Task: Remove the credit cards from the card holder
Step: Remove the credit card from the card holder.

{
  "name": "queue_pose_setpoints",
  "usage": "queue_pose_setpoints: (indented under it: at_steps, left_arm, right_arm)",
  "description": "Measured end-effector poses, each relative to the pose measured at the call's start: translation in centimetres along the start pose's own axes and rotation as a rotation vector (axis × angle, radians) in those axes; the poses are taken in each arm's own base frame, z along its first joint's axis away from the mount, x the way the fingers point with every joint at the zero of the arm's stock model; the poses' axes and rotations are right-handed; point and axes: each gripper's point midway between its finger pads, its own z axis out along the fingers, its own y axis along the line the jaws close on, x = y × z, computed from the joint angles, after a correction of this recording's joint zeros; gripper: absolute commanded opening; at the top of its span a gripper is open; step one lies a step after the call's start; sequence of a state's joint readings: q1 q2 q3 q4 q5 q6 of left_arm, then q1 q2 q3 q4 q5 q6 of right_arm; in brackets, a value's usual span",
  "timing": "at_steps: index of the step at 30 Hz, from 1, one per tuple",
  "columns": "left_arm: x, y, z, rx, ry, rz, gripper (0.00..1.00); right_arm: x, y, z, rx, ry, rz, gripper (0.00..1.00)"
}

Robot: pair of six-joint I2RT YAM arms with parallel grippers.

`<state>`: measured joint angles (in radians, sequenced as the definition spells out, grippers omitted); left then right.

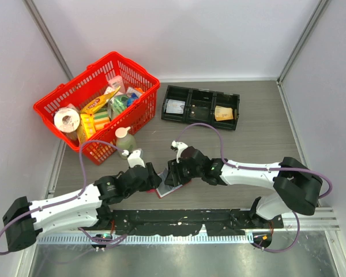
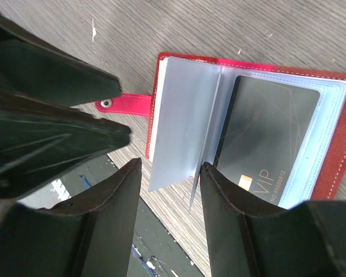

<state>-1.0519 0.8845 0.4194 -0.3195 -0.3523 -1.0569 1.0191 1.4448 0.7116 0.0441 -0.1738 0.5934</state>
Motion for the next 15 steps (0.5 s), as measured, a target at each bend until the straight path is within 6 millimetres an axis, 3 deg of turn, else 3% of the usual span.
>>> queue_pose_setpoints:
  at_steps: [6, 11, 15]
  left_arm:
    - [-2.5, -1.1, -2.4, 0.088, -0.097, -0.088, 0.56]
    - [-3.2, -1.6, -3.2, 0.126, -0.122, -0.111, 0.55]
    - [-3.2, -2.0, -3.0, 0.128, -0.117, -0.109, 0.54]
  right_arm:
    - [0.2, -0.5, 0.0, 0.025, 0.005, -0.001, 0.47]
    - [0.1, -0.9, 0.0, 0.044, -0.002, -0.007, 0.45]
    - [-0.1, -1.3, 0.0, 0.065, -0.014, -0.010, 0.26]
